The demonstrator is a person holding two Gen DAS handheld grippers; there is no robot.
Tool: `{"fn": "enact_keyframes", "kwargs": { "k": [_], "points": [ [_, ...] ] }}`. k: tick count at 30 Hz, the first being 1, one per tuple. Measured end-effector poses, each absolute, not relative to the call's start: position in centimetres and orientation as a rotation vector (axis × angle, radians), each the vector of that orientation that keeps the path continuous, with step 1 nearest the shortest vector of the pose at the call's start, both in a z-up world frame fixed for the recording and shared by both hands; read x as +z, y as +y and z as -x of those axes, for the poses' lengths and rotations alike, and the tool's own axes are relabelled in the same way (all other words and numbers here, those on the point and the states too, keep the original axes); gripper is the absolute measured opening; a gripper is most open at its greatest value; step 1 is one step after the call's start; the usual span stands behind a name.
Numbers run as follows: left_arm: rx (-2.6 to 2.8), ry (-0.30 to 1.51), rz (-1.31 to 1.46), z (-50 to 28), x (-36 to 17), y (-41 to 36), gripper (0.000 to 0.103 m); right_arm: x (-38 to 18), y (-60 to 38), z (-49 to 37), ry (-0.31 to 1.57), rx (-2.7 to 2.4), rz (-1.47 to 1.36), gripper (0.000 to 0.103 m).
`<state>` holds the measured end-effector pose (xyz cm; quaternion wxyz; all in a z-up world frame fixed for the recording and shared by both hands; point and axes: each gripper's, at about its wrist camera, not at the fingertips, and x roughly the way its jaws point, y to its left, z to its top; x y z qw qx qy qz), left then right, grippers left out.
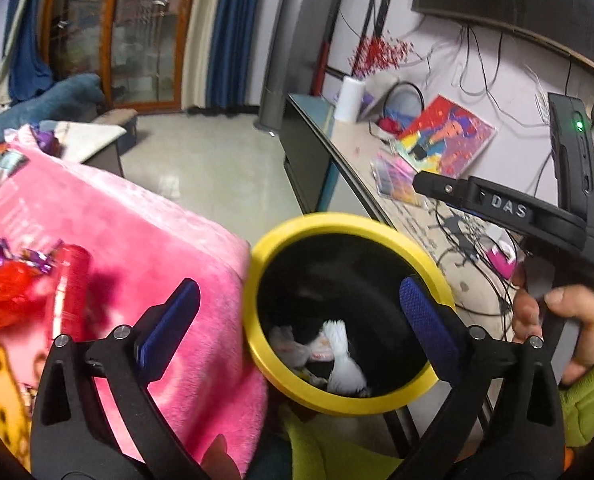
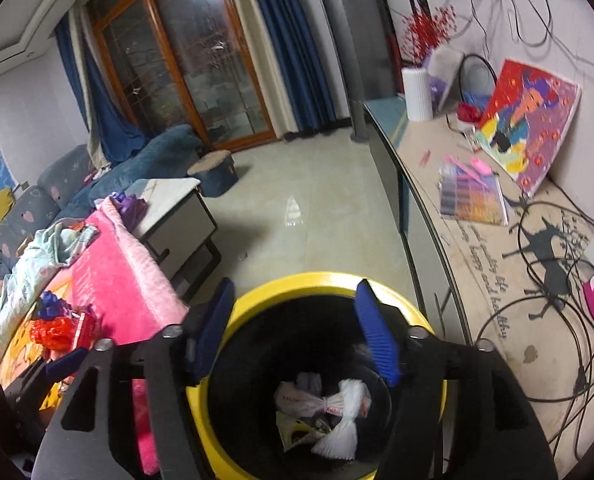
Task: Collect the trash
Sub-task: 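Open both tools to drop the packet and net into the bin, then move the left tool to the red candy wrapper and grasp it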
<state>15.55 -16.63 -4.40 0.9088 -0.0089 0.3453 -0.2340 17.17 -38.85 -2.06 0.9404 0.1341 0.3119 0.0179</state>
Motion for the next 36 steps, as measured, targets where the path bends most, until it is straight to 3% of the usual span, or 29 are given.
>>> {"fn": "enact_keyframes", "kwargs": {
  "k": [17,36],
  "points": [
    [-0.334,0.585,0.055,-14.3,-1.6,-11.2,0.092,0.6,-32.8,-15.0,0.584,0.15,-0.211,0.072],
    [-0.071,0.503,0.118,-13.1,0.3,-1.1,0.092,1.6,-24.8,-14.2,0.59,0.326,-0.141,0.073]
  ]
}}
